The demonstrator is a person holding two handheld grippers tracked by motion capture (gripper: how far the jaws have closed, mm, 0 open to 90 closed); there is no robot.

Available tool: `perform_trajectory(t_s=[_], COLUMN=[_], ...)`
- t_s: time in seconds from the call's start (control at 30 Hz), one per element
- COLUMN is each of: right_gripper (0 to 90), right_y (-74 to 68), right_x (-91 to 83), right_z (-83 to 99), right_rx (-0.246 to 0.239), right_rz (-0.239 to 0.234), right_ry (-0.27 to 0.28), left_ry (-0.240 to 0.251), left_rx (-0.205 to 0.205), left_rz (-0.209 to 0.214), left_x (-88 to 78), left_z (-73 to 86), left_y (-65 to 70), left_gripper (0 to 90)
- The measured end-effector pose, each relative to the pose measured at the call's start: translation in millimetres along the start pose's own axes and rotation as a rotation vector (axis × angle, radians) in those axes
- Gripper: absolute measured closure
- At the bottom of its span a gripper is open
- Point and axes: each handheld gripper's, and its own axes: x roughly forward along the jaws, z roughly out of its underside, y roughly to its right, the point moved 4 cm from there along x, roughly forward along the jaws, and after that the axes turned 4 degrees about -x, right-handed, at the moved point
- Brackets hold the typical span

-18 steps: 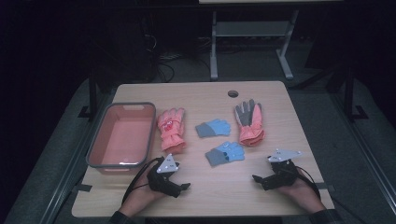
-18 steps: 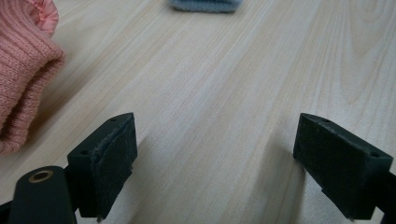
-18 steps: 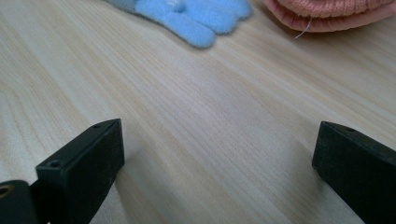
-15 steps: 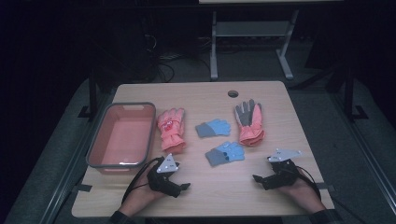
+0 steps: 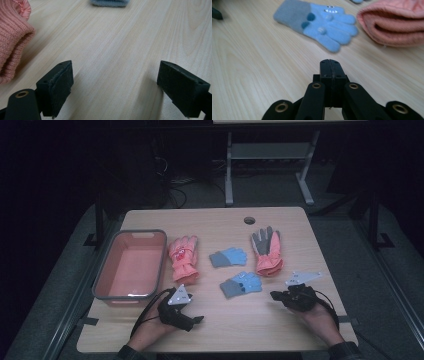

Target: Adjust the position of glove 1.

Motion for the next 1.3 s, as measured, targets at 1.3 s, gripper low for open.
perform_trajectory(t_s=[1.3], right_gripper=[90.0], right_y=[-36.6], right_x=[98.5], right_z=[-76.5], right_rx=[-0.159], right_rz=[-0.188], right_ry=[-0.086], left_ry=[0.002], left_rx=[-0.008], left_rz=[-0.004], left_x=[2.2], left_z=[-1.9], left_y=[-0.1], left_gripper=[12.9])
